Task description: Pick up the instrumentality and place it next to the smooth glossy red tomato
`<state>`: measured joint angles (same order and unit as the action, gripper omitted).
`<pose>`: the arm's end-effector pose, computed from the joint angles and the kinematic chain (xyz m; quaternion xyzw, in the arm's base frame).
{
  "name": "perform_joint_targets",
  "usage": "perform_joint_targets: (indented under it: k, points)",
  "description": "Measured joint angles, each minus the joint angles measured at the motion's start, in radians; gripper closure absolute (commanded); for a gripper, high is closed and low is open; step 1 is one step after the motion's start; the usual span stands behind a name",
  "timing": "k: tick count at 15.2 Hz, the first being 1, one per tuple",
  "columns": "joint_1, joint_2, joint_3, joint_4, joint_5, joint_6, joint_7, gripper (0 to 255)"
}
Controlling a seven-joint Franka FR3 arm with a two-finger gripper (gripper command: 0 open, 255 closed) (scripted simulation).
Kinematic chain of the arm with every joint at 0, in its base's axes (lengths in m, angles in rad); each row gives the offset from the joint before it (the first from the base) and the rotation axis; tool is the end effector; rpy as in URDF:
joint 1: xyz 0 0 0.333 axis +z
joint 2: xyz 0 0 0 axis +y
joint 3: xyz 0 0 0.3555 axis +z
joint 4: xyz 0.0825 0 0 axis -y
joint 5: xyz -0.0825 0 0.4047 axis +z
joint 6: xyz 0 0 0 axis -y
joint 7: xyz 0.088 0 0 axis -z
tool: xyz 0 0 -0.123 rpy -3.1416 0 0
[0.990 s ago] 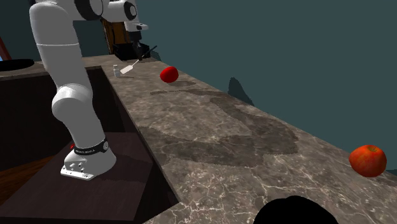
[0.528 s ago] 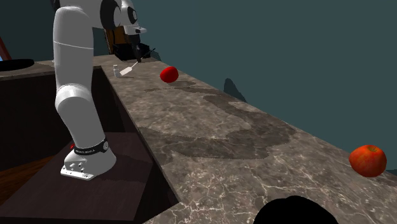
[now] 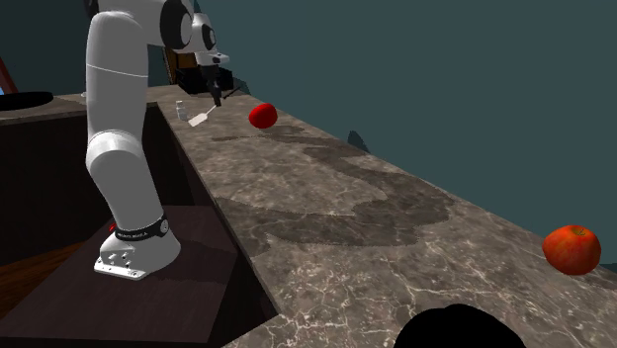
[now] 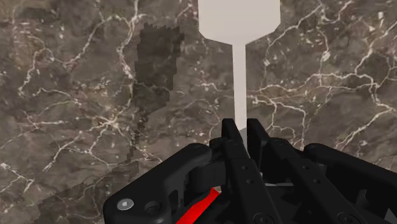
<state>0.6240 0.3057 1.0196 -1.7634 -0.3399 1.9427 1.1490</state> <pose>0.0338 0.6415 0.4769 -0.9562 -0.2910 -0.0316 0.0097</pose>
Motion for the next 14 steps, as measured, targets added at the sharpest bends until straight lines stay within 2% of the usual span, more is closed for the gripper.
perform_joint_targets:
  k: [14]
  points:
    - [0.037,0.079,-0.052,-0.105,-0.09,0.148,0.064,255]
